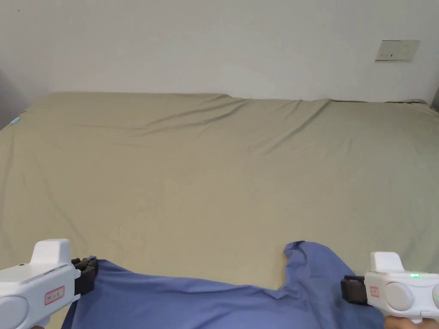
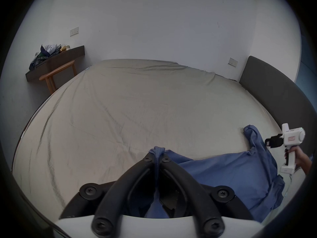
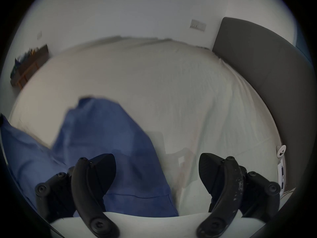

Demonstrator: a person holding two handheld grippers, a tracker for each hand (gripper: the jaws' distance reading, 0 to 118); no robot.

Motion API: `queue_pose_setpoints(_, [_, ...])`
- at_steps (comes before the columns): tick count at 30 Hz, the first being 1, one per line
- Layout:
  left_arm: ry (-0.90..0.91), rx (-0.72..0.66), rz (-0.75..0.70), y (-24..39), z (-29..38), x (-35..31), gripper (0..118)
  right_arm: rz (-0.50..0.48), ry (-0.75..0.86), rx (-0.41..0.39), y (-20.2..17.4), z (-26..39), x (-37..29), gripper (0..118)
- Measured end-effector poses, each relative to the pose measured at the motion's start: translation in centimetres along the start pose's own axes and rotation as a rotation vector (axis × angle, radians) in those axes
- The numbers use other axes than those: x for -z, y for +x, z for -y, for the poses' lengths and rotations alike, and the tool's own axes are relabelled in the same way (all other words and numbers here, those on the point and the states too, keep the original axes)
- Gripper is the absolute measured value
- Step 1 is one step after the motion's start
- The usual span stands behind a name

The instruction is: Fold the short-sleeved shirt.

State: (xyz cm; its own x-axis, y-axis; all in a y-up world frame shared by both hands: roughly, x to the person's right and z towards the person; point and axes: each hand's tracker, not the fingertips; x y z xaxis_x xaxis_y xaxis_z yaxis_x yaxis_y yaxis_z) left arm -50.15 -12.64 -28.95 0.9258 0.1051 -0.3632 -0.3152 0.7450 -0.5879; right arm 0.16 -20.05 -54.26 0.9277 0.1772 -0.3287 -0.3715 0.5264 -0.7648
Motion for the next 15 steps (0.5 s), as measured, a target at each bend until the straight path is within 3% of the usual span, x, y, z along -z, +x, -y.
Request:
queue_pose_setpoints(2, [-0.002, 0.0, 0.0, -0.2, 0.2, 0.0, 3, -0.023, -0.05, 0.012, -1.4, 1.1, -1.2, 98])
queue_pose_setpoints(3, [-0.006, 0.002, -0.002, -0.3, 0.4, 0.0, 3, -0.041, -0.068, -0.014, -1.9, 1.5, -1.2, 87])
queue_pose_setpoints(5, [-0.01, -0.005, -0.004, -0.1, 0.7, -0.4, 3, -0.062, 0.035, 0.009, -2.5, 2.0, -2.9, 76])
queue_pose_setpoints(6, [-0.014, -0.008, -0.004, -0.2, 0.8, -0.5, 3, -0.071, 0.003, 0.014, -2.3, 1.8, -3.5, 49])
queue_pose_setpoints(7, [-0.016, -0.014, -0.005, -0.3, 1.0, -0.6, 3, -0.155, 0.002, 0.046, -2.5, 1.7, -4.2, 16])
queue_pose_setpoints(8, [-0.016, -0.018, -0.007, -0.1, 1.1, -0.9, 3, -0.16, 0.004, 0.049, -2.9, 1.7, -4.8, 3])
queue_pose_setpoints(10, [-0.013, -0.032, -0.016, -0.1, 1.3, -1.5, 3, -0.071, 0.039, -0.014, -3.7, 1.8, -6.9, 3])
queue_pose_setpoints(13, [0.011, -0.058, -0.023, -0.3, 1.7, -2.9, 3, -0.11, 0.129, 0.041, -3.2, 2.6, -11.9, 3])
queue_pose_setpoints(15, [0.017, -0.078, -0.025, -0.4, 2.1, -4.1, 3, -0.152, 0.182, 0.04, -0.1, 2.6, -12.7, 3])
